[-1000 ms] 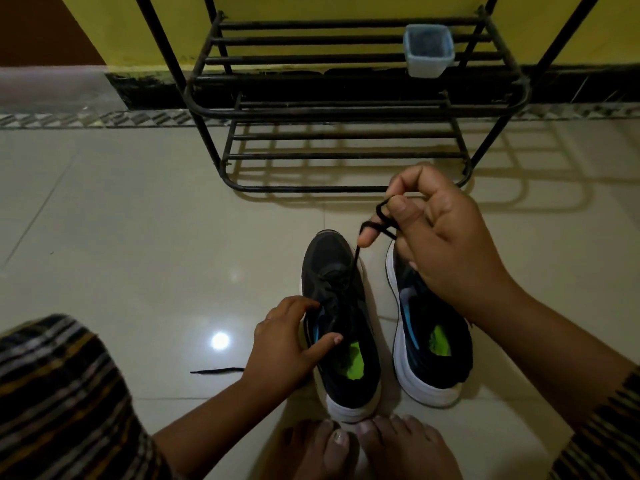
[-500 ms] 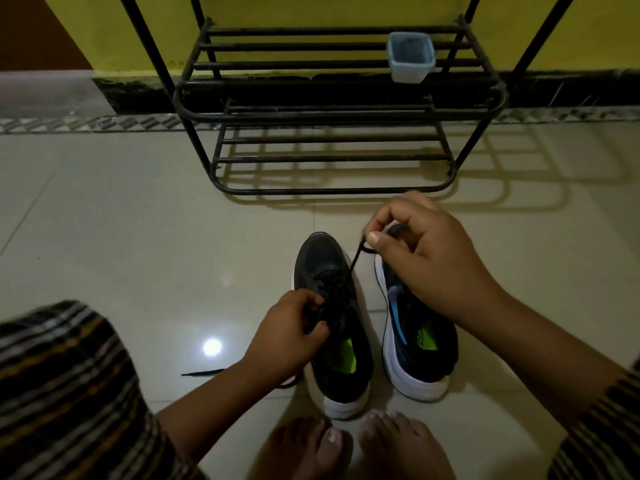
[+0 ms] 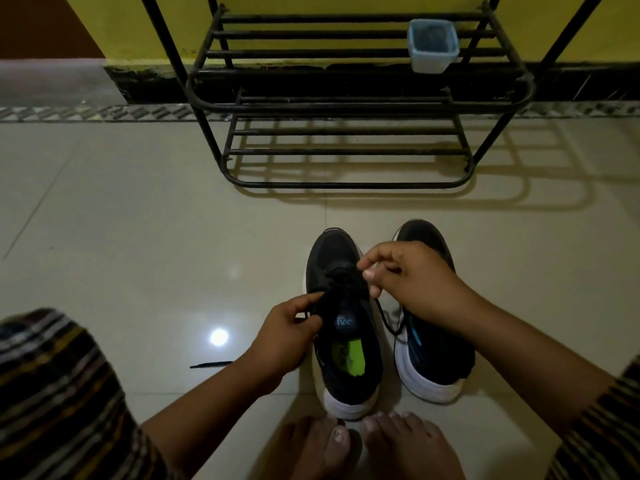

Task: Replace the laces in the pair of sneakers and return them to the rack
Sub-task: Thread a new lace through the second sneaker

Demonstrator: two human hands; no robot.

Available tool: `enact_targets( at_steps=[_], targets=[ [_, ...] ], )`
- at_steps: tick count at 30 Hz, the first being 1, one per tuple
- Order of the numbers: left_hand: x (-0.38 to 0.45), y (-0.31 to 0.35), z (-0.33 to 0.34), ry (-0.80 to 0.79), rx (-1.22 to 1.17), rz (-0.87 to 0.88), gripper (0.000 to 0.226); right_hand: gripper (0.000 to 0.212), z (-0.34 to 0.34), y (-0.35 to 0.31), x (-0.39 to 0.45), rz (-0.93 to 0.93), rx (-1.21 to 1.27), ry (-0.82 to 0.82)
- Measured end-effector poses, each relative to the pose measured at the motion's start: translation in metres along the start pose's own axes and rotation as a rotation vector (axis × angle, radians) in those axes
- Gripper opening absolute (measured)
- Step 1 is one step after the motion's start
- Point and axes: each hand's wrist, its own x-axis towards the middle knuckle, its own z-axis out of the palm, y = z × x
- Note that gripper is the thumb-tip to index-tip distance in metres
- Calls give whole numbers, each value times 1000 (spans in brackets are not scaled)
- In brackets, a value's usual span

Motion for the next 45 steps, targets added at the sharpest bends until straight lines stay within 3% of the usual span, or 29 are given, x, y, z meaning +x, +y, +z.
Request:
enact_targets(
  at_steps=[15,21,29,45],
  targets=[
    [3,-12,-9,-47,-137,-46,39,13,30,22,18,38,-141,99],
    [3,-13,-14,-32,-98,-66,37,7,30,28,22,-13,-359,83],
    [6,-11,-18,-83,-113,-72,50,9,27,30,23,17,-254,183],
    [2,-12,-16,-120,-112,-22,44,12,43,42,21,16,-371,-14]
  ],
)
